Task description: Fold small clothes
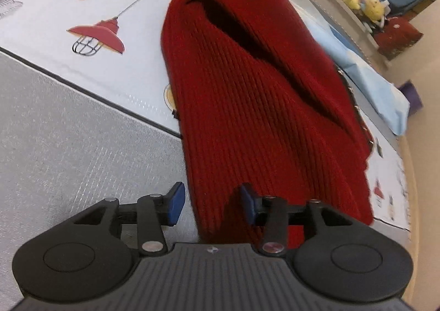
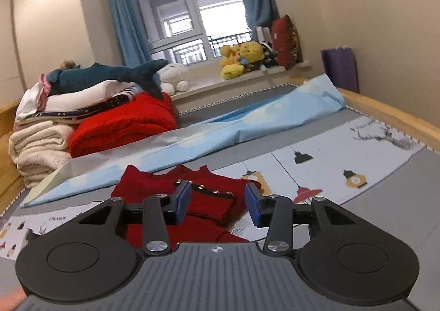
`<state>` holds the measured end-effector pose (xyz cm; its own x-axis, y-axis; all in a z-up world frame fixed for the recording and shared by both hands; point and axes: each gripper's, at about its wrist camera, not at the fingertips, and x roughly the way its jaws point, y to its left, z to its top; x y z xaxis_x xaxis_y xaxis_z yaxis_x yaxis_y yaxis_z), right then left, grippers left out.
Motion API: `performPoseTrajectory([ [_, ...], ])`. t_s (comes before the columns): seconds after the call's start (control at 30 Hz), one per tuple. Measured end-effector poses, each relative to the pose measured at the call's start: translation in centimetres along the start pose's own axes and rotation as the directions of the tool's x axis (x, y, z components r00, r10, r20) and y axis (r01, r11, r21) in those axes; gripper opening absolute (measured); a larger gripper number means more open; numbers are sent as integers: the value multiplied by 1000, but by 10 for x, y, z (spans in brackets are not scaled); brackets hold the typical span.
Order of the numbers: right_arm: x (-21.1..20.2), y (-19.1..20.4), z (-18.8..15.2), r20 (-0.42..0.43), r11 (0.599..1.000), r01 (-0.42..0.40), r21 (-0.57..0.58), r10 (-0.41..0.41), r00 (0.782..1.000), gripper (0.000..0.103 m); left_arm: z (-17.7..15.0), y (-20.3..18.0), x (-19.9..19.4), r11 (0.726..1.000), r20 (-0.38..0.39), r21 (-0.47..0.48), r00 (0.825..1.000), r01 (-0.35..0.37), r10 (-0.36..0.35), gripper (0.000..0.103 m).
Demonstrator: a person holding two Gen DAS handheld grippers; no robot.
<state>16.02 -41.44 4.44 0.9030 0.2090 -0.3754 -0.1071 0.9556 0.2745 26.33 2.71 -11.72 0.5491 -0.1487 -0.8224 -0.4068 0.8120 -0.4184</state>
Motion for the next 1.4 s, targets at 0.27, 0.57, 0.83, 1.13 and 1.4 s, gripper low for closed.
performPoseTrajectory([
  [0.27,9,1,2,-33,999,14,29,-13,999,46,26,-3,-44,974,28,217,996,72,-80,6],
  [0.57,28,15,-2,-81,990,42,138,-31,996,46,66,132,-168,895,123,435,991,-98,49,5],
  [0.83,57,33,-19,-212,986,70,150,-37,977,47,48,215,-151,903,-57,406,982,-142,180,6],
  [1.13,142,57,-80,-552,970,131,207,5,834,47,52,230,-137,929,-134,364,984,-62,119,26],
  [1.4,197,90,-111,-642,977,154,149,-23,766,47,53,227,-112,935,-171,351,978,-50,117,41],
])
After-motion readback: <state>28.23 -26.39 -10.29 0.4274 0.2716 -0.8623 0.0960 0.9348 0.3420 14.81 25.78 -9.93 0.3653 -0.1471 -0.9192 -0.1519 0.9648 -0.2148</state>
